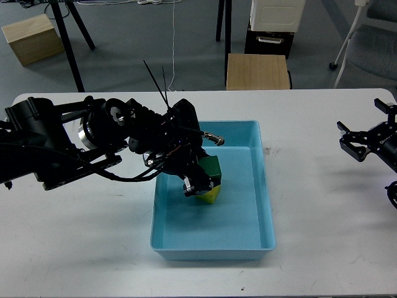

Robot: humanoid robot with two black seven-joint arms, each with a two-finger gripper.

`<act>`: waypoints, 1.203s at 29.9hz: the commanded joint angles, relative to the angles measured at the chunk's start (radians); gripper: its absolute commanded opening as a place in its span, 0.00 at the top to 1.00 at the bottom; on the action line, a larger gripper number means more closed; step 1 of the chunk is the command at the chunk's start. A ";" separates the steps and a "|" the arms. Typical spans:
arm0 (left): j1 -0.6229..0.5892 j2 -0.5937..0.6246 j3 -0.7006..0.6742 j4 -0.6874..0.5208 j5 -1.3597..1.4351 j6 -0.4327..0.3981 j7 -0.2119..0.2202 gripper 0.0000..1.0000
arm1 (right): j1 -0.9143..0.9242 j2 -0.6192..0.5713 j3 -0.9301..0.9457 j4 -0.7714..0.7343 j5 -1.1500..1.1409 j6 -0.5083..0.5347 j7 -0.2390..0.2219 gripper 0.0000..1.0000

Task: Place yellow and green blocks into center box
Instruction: 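Lower the green cube onto the yellow cube and open the left gripper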

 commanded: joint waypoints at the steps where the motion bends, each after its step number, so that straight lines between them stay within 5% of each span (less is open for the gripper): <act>1: -0.004 -0.019 0.000 0.051 0.000 0.000 0.000 0.46 | 0.001 -0.001 0.000 -0.002 0.000 0.003 0.000 0.01; 31: 0.055 -0.067 0.006 0.112 0.000 0.000 0.000 0.43 | -0.001 -0.048 0.000 0.008 0.000 0.004 0.000 0.01; 33: 0.055 -0.067 0.004 0.112 0.000 0.000 0.000 0.36 | -0.002 -0.048 0.000 0.010 0.000 0.004 0.000 0.01; 36: 0.053 -0.069 -0.008 0.112 0.000 0.000 0.000 0.04 | -0.002 -0.048 0.000 0.008 0.000 0.004 0.000 0.01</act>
